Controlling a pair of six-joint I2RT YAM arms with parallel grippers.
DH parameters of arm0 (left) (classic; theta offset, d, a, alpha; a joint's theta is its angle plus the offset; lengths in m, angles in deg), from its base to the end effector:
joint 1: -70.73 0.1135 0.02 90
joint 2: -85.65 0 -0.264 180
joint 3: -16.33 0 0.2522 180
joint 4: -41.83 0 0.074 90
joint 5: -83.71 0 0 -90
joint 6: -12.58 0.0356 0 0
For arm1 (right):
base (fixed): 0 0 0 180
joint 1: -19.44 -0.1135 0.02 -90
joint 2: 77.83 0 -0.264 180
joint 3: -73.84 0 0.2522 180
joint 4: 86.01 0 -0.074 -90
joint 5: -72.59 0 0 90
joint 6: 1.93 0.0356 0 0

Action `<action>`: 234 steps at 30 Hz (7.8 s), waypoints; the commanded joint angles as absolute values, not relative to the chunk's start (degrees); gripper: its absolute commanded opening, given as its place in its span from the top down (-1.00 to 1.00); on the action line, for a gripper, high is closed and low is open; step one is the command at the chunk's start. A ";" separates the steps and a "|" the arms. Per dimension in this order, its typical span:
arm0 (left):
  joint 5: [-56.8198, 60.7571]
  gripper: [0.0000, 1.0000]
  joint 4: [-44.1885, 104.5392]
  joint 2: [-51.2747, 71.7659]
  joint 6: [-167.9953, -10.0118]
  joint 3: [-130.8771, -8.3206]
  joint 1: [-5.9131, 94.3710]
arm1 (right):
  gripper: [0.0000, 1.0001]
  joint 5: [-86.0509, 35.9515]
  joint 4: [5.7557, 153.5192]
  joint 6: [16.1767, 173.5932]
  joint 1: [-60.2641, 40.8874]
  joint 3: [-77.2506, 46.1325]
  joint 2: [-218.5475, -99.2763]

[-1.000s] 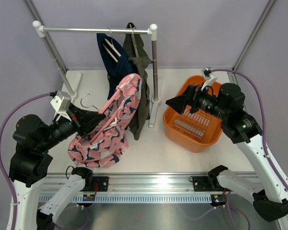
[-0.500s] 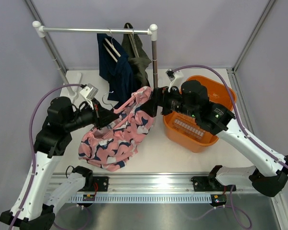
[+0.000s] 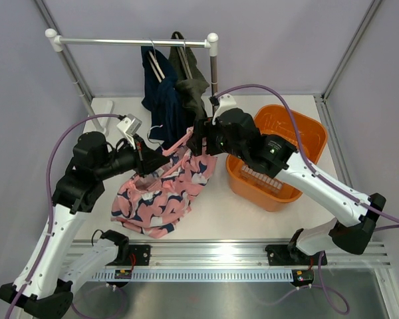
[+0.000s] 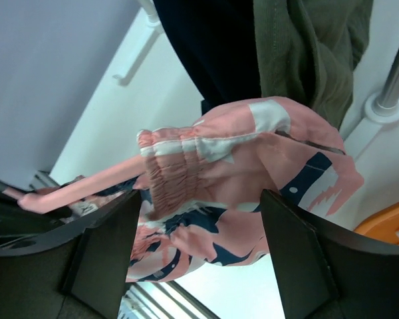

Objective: Remove the shorts from the hanger

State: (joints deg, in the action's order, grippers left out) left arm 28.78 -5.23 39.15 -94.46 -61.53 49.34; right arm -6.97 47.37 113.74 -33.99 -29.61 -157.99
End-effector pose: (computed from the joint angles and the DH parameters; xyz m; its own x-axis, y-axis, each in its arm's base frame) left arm 0.1349 -0.0748 0.4083 -0.4793 -0.0698 -0.8749 0.7040 0.5647 -0.4308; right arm 0.1879 0.2424 0.4302 -0.5119 0.0250 -0.8587 -0.5203 0.7863 0.3331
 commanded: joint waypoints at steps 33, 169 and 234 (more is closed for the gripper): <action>33.60 1.00 -7.35 43.81 -91.58 -59.75 44.98 | 1.00 22.67 35.41 109.96 -33.04 -48.99 -165.63; -4.63 1.00 17.78 41.00 -104.32 -57.11 43.83 | 1.00 26.89 53.26 96.50 -4.38 -40.77 -143.32; 2.99 1.00 -9.47 11.83 -92.02 -89.88 66.50 | -0.79 -27.07 52.81 116.11 6.26 -10.59 -140.59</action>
State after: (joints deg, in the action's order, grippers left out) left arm -11.59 -15.65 13.05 -95.34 -85.07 62.89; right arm -24.87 53.71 117.76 6.20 -7.41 -142.36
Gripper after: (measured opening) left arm 0.046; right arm 0.891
